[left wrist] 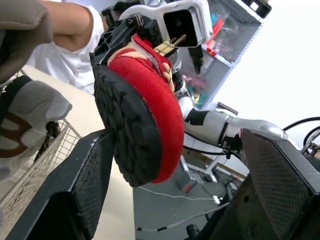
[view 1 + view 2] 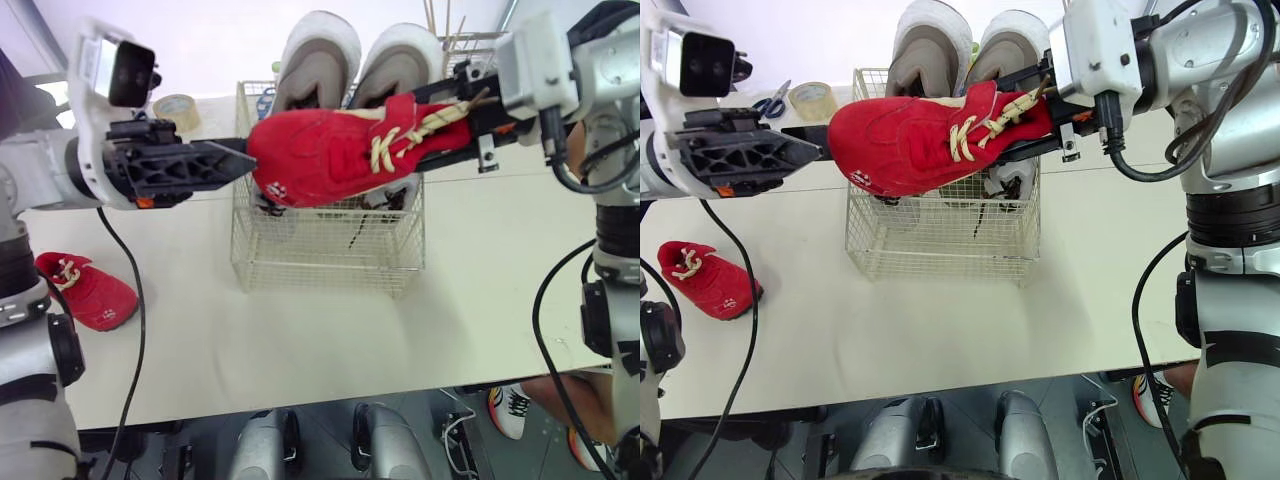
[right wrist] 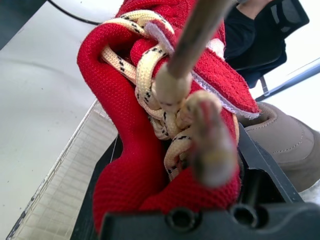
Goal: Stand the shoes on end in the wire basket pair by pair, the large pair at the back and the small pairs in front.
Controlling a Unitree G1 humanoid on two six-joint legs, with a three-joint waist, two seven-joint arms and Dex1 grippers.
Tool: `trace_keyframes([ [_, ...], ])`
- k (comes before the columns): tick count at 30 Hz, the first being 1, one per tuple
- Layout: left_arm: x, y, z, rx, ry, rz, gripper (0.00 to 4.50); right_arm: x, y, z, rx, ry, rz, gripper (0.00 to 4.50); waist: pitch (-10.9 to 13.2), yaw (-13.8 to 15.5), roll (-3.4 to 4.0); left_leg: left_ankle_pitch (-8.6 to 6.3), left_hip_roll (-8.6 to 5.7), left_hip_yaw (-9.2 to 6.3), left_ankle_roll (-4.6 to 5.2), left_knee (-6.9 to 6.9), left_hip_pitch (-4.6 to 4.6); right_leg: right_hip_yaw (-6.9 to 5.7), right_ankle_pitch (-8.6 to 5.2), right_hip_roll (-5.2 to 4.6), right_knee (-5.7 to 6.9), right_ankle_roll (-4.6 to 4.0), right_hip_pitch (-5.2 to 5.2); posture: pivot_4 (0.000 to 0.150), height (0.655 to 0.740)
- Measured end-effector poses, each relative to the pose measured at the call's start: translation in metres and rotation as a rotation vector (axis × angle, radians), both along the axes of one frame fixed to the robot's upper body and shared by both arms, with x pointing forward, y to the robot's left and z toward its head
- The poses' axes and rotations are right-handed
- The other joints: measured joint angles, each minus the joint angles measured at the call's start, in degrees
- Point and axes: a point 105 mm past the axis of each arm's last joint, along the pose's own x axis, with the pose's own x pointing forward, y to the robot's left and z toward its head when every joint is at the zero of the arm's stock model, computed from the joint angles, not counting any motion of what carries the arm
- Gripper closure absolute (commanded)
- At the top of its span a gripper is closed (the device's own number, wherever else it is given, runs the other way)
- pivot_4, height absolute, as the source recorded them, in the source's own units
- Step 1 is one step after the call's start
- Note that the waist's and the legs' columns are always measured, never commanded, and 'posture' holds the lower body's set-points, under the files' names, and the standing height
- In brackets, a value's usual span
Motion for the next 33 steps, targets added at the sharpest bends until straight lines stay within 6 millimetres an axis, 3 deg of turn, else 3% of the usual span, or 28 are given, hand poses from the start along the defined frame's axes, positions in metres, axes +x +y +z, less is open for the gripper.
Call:
trace_keyframes([
  [6,0.006,-0.006,-0.006,-0.011,0.022,0.005,0.41,-0.012,0.014,-0.001,-0.007,-0.002,0.058,2.86,0.0,-0.04,0.0,0.01,-0.02,0.0,-0.01,0.01,0.01,0.0,0.0,0.0,0.17,0.0,0.0,0.15,0.74],
  [15,0.008,-0.016,-0.013,-0.011,0.043,-0.024,0.41,-0.009,0.025,-0.007,-0.008,0.024,0.07,2.86,0.0,0.03,0.0,0.01,-0.03,0.0,-0.02,0.02,0.01,0.0,0.0,0.0,0.19,0.0,0.0,0.15,0.74],
  [18,0.008,-0.019,-0.015,-0.011,0.047,-0.04,1.24,-0.008,0.025,-0.008,-0.011,0.022,0.063,2.87,0.0,0.02,0.0,0.01,-0.04,0.0,-0.02,0.02,0.01,-0.01,0.0,0.0,0.19,0.0,0.0,0.15,0.74],
  [24,0.014,-0.018,-0.02,0.015,0.051,0.009,3.72,-0.004,0.024,-0.008,-0.016,0.024,0.038,2.87,0.0,0.01,0.0,0.02,-0.04,0.01,-0.03,0.02,0.02,-0.01,0.0,0.0,0.19,0.0,0.0,0.15,0.74],
  [27,0.015,-0.017,-0.021,0.016,0.053,0.018,4.19,-0.004,0.024,-0.007,-0.017,0.031,0.034,2.87,0.0,0.01,0.0,0.02,-0.03,0.0,-0.03,0.02,0.02,-0.01,0.0,0.0,0.19,0.0,0.0,0.15,0.74],
  [30,0.016,-0.017,-0.023,0.014,0.057,0.024,4.19,-0.005,0.024,-0.008,-0.019,0.06,0.017,1.66,0.0,0.02,0.0,0.02,-0.03,0.0,-0.03,0.02,0.02,-0.01,0.0,0.0,0.19,0.0,0.0,0.15,0.74],
  [33,0.017,-0.018,-0.022,-0.002,0.048,0.024,4.21,-0.001,0.019,-0.006,0.005,0.099,-0.034,0.03,0.0,0.12,0.0,0.02,-0.02,0.0,-0.03,0.02,0.02,0.0,0.0,-0.01,0.19,0.0,0.01,0.15,0.74],
])
